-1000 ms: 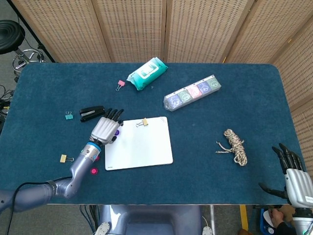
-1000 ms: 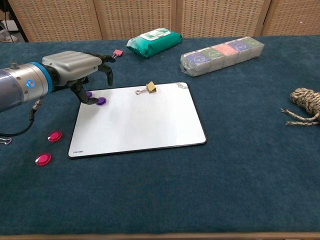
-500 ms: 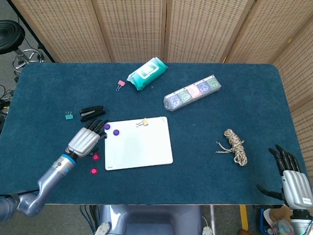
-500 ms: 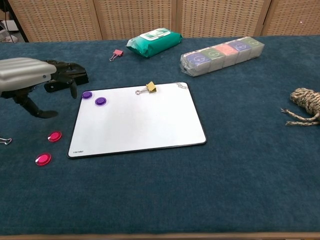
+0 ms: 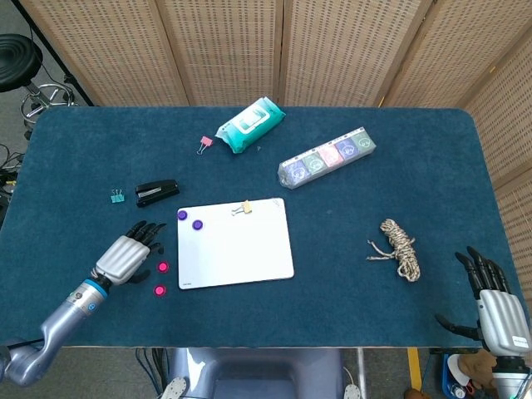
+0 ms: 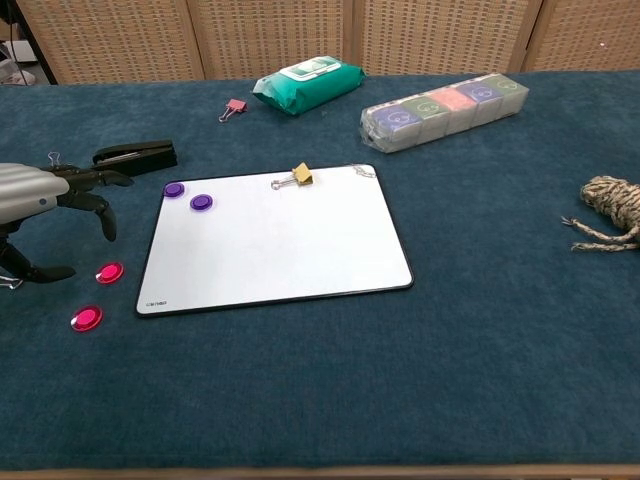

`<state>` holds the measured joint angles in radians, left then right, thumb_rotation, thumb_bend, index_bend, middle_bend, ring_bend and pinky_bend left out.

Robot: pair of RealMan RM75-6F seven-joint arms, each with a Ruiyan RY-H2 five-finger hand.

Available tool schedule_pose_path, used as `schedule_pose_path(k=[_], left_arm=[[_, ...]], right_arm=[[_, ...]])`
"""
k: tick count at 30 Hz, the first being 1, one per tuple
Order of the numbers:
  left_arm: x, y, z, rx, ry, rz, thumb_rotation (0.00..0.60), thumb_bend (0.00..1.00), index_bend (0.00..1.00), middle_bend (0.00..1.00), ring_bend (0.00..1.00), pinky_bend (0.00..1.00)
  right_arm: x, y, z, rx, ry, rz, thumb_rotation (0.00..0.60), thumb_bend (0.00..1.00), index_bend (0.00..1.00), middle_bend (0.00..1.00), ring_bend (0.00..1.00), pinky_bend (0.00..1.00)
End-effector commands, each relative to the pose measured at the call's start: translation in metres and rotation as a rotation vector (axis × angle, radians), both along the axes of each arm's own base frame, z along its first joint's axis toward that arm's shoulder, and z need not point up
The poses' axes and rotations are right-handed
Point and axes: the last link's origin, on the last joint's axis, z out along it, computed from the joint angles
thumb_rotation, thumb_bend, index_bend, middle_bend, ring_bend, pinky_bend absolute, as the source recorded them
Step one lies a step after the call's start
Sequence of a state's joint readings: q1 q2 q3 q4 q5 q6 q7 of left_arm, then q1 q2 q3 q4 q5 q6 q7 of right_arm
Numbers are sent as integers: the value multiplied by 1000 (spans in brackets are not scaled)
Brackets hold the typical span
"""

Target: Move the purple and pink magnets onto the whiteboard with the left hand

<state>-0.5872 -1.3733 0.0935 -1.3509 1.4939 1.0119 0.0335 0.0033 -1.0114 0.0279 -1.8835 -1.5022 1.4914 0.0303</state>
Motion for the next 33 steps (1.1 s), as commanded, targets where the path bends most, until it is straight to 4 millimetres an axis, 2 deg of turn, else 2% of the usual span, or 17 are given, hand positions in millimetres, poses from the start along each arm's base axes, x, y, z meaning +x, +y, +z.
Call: schedule_pose_path(k=[1,16,28,33], left_arm=[[0,-1,-4,-5,2,-4,600,294,381,0,0,0],[3,-1,-22,-18,5,-3,600,294,413,0,0,0],[3,-3,-29,-26,7,2,600,294,418,0,0,0],[2,-4,-32,-29,8,1,600,294,456,0,0,0]], right_arm=[[0,0,0,-1,-1,0,600,0,83,0,0,0],[0,0,2,-1,-5,-2,600,0,83,0,0,0],[0,0,3,-3,-10,-2,600,0,83,0,0,0],[0,0,3,-2,-10,-1,600,0,83,0,0,0]])
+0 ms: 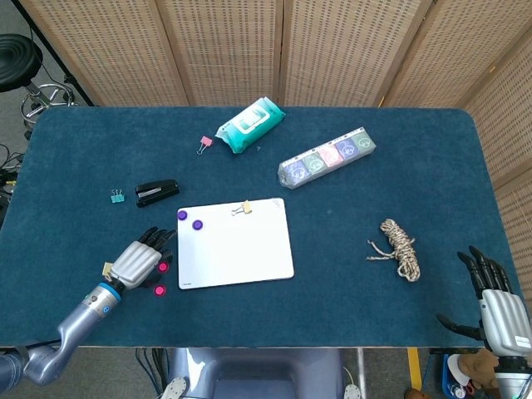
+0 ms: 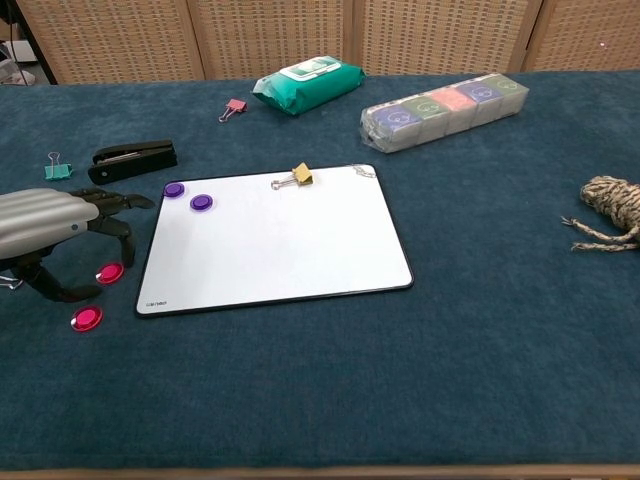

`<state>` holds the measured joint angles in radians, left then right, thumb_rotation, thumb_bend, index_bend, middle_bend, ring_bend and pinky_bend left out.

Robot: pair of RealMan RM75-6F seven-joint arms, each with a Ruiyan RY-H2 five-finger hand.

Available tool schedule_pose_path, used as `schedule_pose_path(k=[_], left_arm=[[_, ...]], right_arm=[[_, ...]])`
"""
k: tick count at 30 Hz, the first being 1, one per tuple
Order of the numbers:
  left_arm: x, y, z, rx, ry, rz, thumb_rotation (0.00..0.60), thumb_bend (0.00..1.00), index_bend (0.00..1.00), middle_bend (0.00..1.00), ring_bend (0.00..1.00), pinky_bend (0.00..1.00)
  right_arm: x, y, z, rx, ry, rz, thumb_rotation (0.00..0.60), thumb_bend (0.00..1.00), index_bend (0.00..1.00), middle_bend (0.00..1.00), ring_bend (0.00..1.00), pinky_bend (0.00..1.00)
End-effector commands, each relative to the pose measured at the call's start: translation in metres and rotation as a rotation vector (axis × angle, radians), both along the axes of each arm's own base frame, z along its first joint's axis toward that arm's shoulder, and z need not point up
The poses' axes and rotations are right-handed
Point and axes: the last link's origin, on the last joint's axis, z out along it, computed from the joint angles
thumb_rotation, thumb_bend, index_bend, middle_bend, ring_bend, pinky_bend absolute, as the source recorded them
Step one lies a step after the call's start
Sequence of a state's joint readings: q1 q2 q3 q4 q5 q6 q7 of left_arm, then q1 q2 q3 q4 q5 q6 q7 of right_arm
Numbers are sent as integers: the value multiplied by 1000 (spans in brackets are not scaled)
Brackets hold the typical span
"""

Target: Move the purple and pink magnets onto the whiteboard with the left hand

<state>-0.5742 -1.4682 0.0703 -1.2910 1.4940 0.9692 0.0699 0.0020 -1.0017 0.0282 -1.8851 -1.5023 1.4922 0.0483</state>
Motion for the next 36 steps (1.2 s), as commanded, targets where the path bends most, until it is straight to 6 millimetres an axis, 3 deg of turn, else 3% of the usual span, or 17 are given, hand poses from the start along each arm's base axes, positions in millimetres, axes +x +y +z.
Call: schedule_pose_path(k=[1,13,29,36], left_arm=[[0,-1,-1,-1,0,-1,600,294,467,0,0,0],[-2,0,-4,10,5,-3,600,305,561,0,0,0],[6,4,9,32,-7,-6,600,333,564,0,0,0],[24,15,8,39,-36,-13,600,333,564,0,0,0]], right_arm=[[0,0,0,0,-1,0,600,0,83,0,0,0],[0,0,1,-1,-5,0,600,0,83,0,0,0],[0,0,0,2,-6,0,600,0,83,0,0,0],[0,0,0,3,-6,-1,600,0,83,0,0,0]])
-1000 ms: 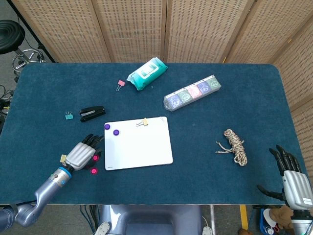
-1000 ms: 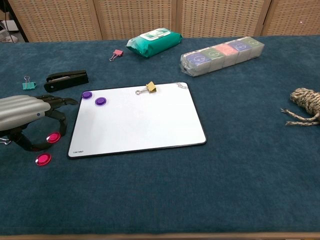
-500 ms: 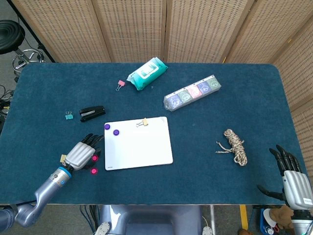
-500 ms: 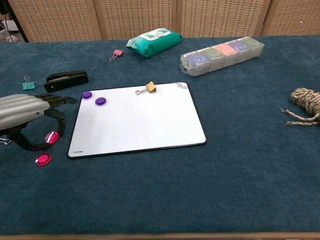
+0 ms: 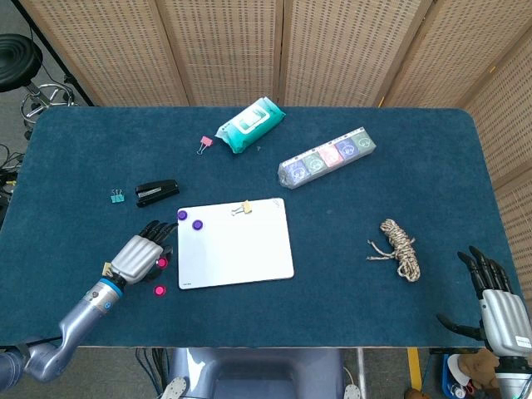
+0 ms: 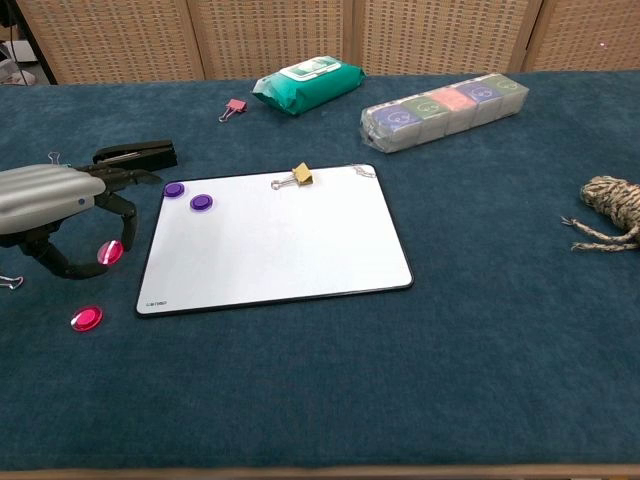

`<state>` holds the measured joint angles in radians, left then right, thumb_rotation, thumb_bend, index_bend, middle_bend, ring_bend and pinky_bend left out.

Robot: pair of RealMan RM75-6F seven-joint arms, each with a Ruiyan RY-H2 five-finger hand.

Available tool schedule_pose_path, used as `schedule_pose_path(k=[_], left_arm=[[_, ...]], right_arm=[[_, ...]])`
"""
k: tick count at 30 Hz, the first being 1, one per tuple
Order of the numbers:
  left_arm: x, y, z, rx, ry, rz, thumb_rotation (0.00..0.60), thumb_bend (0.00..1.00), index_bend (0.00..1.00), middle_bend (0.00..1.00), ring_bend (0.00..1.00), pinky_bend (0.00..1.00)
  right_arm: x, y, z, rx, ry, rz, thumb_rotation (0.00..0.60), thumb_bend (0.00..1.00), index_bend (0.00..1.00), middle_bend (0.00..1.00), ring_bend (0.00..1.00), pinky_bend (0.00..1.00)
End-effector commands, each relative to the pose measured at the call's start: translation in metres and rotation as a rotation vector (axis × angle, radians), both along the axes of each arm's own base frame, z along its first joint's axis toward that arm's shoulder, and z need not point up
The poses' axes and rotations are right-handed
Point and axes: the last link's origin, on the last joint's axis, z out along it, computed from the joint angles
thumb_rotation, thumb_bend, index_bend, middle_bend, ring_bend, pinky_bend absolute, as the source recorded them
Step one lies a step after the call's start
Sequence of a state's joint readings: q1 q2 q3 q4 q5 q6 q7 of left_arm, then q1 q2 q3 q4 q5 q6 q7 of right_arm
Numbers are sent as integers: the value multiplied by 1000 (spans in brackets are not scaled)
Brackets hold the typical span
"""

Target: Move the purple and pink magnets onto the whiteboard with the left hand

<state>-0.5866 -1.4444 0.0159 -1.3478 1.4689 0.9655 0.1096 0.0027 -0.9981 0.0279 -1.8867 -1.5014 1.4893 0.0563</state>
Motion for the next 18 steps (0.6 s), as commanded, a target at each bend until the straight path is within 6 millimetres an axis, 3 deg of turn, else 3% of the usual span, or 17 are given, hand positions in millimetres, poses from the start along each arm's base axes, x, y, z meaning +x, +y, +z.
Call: schedule_pose_path(k=[1,6,9,18], left_arm=[[11,6,-1,-6,-15,0,600,333,564,0,0,0],[34,21,-4,2,-21,-30,600,333,564,0,0,0],[63,38,-13,14,-51,-49,600,334,564,0,0,0],[85,54,-36,23,-52,-16,600,333,564,0,0,0]], right_arm=[[0,0,0,1,0,0,600,0,83,0,0,0],[0,0,-1,6,3,0,600,0,83,0,0,0],[-1,-1,-2,9,4,-5,600,0,84,0,0,0],[-3,-3,-2,8,3,-15,600,0,85,0,0,0]])
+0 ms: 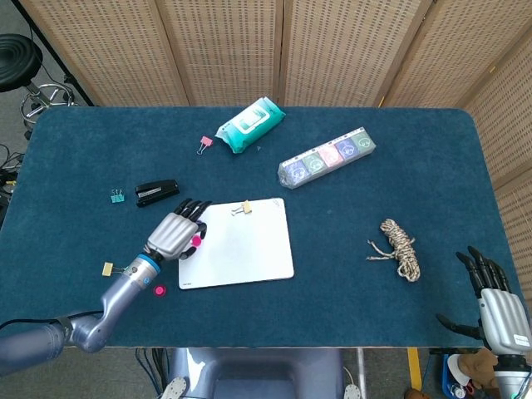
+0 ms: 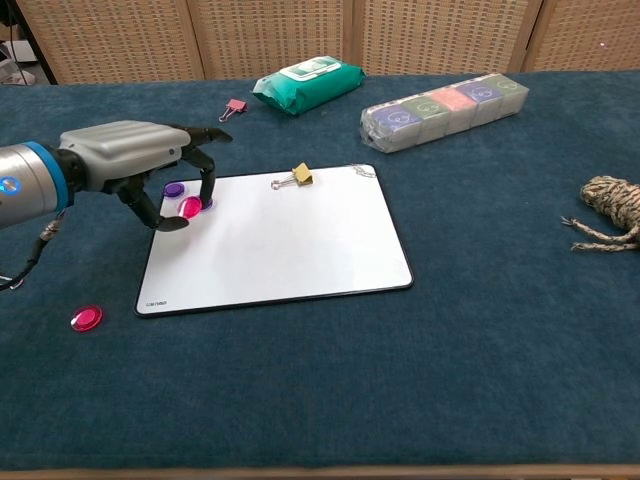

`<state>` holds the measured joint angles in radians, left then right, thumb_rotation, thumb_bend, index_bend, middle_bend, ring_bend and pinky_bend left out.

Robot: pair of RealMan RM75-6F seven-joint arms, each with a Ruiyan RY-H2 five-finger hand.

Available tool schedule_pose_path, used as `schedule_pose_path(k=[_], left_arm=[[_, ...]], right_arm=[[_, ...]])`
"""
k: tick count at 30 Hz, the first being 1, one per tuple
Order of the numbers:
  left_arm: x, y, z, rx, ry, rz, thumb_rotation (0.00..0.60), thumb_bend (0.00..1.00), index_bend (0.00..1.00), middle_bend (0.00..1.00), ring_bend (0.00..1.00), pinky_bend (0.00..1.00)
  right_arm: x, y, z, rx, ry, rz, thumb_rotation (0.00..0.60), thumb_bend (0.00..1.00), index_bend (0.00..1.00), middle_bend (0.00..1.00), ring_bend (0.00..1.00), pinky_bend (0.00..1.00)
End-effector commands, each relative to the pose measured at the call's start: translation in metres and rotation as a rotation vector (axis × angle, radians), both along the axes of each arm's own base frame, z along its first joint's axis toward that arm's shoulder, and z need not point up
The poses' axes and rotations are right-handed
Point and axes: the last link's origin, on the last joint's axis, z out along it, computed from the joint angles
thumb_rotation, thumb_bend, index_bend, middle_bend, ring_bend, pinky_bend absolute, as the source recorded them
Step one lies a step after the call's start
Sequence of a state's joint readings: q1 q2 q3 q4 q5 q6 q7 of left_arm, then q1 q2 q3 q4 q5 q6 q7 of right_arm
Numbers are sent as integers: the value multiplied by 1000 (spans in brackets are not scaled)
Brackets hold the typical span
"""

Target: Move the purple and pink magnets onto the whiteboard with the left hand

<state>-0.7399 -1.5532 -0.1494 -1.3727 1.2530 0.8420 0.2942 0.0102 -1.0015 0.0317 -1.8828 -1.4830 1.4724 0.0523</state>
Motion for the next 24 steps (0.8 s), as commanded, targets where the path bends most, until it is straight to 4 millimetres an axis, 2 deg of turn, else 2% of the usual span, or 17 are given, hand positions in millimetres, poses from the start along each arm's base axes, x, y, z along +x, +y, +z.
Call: schedule_pose_path(k=[1,9,24], left_arm=[[9,6,-10,2,-3,11,600,333,564,0,0,0],[14,20,-22,23,12,53,600,331,564,0,0,0],[21,26,-41,27,47,64,600,323,560,0,0,0]], right_arm=[[-1,-1,0,0,0,-4,600,0,85,0,0,0],[-5,-3,-1,7,1,-18,600,0,86,0,0,0],[-5,-6,-3,15,-1,-25,600,0,86,0,0,0]])
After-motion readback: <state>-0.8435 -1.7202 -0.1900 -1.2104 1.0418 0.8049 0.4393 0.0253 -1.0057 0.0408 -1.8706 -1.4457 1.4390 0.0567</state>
